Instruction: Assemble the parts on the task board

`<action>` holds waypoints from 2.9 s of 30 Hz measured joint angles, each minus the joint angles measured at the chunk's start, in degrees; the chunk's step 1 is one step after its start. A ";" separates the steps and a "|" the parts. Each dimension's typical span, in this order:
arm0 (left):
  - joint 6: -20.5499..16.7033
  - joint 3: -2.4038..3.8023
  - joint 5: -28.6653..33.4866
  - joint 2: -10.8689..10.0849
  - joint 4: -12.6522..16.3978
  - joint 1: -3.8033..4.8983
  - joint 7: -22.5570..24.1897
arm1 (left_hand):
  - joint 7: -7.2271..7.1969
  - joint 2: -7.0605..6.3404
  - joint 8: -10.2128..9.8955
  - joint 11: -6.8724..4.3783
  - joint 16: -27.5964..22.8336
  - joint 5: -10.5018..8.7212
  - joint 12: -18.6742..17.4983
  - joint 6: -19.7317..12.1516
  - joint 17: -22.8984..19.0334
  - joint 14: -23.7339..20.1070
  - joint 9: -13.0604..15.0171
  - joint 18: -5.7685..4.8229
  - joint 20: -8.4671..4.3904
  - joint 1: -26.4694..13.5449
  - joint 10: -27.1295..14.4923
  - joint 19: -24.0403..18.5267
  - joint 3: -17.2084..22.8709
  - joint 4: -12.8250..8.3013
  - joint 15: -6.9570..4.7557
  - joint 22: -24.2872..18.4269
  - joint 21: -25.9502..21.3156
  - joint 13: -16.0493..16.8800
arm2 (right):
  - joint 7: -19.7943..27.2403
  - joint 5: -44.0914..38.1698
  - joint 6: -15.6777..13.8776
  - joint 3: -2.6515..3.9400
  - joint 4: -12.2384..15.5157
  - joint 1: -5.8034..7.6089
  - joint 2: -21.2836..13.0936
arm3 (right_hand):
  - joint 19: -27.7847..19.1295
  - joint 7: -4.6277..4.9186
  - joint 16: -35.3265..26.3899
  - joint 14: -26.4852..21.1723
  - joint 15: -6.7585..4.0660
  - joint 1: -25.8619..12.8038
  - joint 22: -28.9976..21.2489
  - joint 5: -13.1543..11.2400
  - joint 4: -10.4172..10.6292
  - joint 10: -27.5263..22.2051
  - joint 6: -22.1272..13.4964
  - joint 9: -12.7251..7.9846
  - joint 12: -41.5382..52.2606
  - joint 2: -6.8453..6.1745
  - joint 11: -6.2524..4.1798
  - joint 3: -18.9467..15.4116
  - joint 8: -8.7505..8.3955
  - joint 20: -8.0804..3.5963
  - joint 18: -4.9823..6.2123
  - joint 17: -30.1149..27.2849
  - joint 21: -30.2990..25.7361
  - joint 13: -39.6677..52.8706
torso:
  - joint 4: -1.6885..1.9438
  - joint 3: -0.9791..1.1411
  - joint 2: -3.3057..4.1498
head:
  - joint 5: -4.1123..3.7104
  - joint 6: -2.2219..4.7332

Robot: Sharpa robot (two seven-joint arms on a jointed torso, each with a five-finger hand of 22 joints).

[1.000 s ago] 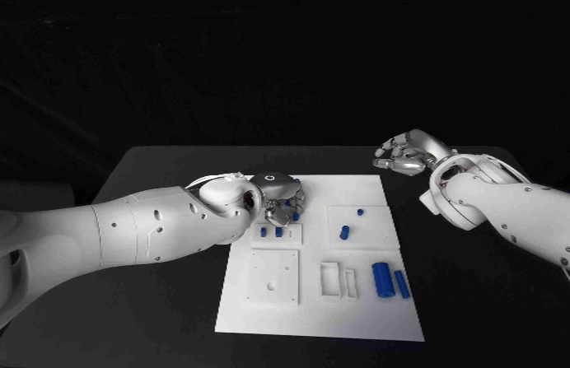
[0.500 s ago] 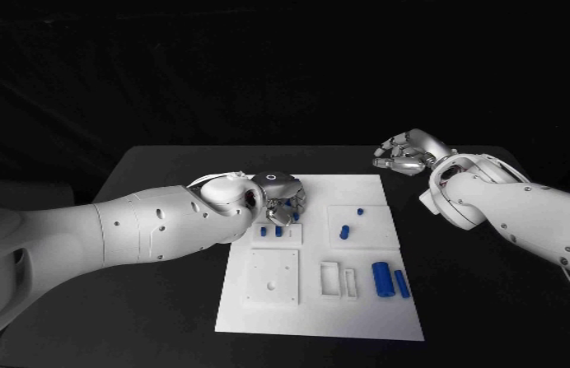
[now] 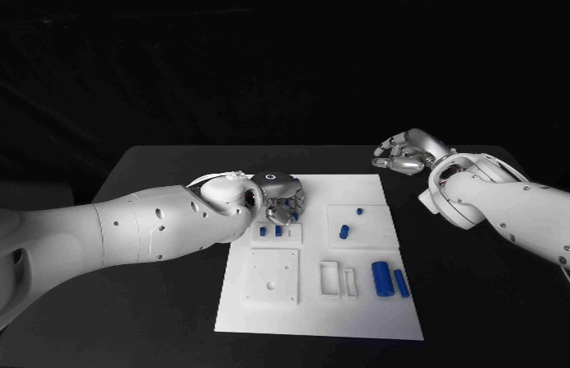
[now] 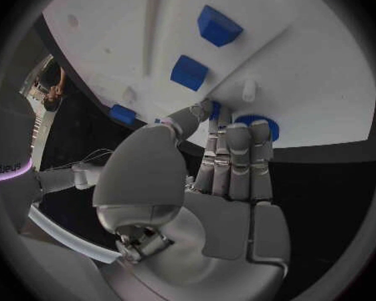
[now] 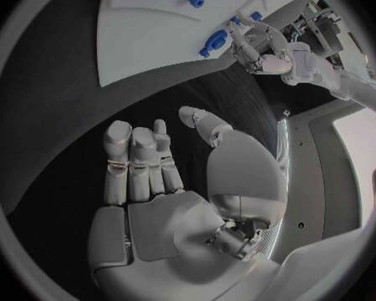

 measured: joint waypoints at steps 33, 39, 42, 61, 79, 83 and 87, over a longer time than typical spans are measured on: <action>-7.58 2.63 3.98 -3.98 2.89 -0.49 1.09 | -0.62 1.56 0.89 -0.91 0.71 0.12 0.00 2.04 -0.08 2.94 -0.26 -0.01 -0.74 0.37 2.74 2.71 0.77 -1.42 -1.12 0.14 0.67 0.38 | 0.06 0.02 0.01 0.00 -0.03 -0.03 -0.11 | 0.00 -0.08 0.00 0.00 0.00 -0.23 0.00 0.00 0.00 0.00 0.08 0.01 0.26 0.23 0.00 0.00 0.00 0.00 0.00 -0.05 0.00 0.00 | 0.03 -0.04 -0.01 | -0.14 0.49; -7.80 3.52 6.54 -6.79 4.75 -0.49 1.26 | -0.45 1.55 0.87 -0.90 0.71 0.12 0.00 2.21 -0.14 2.96 -0.26 -0.02 -0.73 0.37 2.74 2.72 0.76 -1.42 -1.12 0.19 0.67 0.38 | 0.07 0.02 0.02 0.00 0.02 -0.05 -0.25 | 0.00 0.01 0.00 0.00 0.00 -0.23 0.00 0.00 0.00 0.00 -0.01 0.01 0.26 0.23 0.00 0.00 0.00 0.00 0.00 -0.05 0.00 0.00 | 0.07 -0.02 -0.04 | -0.08 0.56; -7.13 3.58 7.32 -8.30 5.60 -0.49 1.18 | -0.44 1.55 0.82 -0.90 0.71 0.12 0.00 2.21 -0.14 2.96 -0.26 -0.02 -0.72 0.37 2.74 2.73 0.76 -1.42 -1.12 0.19 0.67 0.38 | 0.07 0.02 0.02 0.00 0.03 -0.05 -0.37 | 0.00 0.01 0.00 0.00 0.00 -0.23 0.00 0.00 0.00 0.00 -0.01 0.01 0.26 0.23 0.00 0.00 0.00 0.01 0.00 -0.05 0.00 0.00 | 0.10 -0.01 -0.07 | -0.05 0.56; -2.49 3.40 8.79 -9.58 5.03 -1.60 1.03 | -0.62 1.49 0.99 -1.10 0.70 0.01 -0.01 2.39 -0.19 3.04 -0.34 -0.01 -0.63 0.39 2.93 2.81 0.67 -1.51 -1.02 0.17 0.67 0.37 | 0.07 0.03 0.04 0.00 0.16 -0.06 -0.36 | -0.07 -0.02 0.00 0.00 0.00 -0.23 0.00 0.00 0.00 0.00 0.02 -0.04 0.25 0.22 0.00 0.00 0.00 0.07 0.00 -0.04 0.00 -0.05 | 0.13 -0.04 -0.05 | 0.31 0.34; -1.54 3.41 8.71 -9.43 4.88 -2.04 1.03 | -0.64 1.41 0.92 -1.11 0.70 0.13 -0.16 2.22 -0.18 3.04 -0.32 -0.01 -0.53 -0.15 2.92 2.90 0.77 -1.73 -1.00 0.22 0.66 0.34 | 0.07 0.03 0.05 0.00 0.17 -0.06 -0.42 | 0.00 -0.03 0.00 0.00 0.00 -0.22 0.00 0.00 0.00 0.00 0.17 -0.03 0.22 0.22 0.00 0.00 0.00 -0.24 -0.01 -0.04 0.00 -0.05 | 0.01 0.01 -0.01 | 0.37 -0.01; -1.37 3.41 8.69 -9.30 4.86 -2.04 1.03 | -0.67 1.35 0.87 -1.12 0.70 0.13 -0.16 2.18 -0.23 3.04 -0.33 -0.01 -0.53 -0.21 2.92 2.90 0.77 -1.73 -1.00 0.22 0.66 0.38 | 0.07 0.03 0.05 0.00 0.17 -0.06 -0.42 | 0.00 0.03 0.00 0.00 0.00 -0.22 0.00 0.00 0.00 0.00 0.11 -0.03 0.22 0.22 0.00 0.00 0.00 -0.23 0.00 -0.04 0.00 -0.05 | 0.01 0.01 -0.01 | 0.37 -0.03; -1.30 3.42 8.61 -9.26 4.54 -2.04 1.03 | -0.63 1.36 0.77 -1.12 0.70 0.13 -0.16 2.21 -0.23 3.04 -0.33 -0.01 -0.52 -0.20 2.91 2.90 0.77 -1.73 -1.00 0.21 0.66 0.38 | 0.07 0.03 0.06 0.00 0.19 -0.06 -0.42 | -0.01 0.09 0.00 0.00 0.00 -0.22 0.00 0.00 0.00 0.00 0.07 -0.03 0.22 0.22 0.00 0.00 0.00 -0.23 -0.01 -0.04 0.00 -0.05 | 0.01 -0.01 -0.01 | 0.34 -0.03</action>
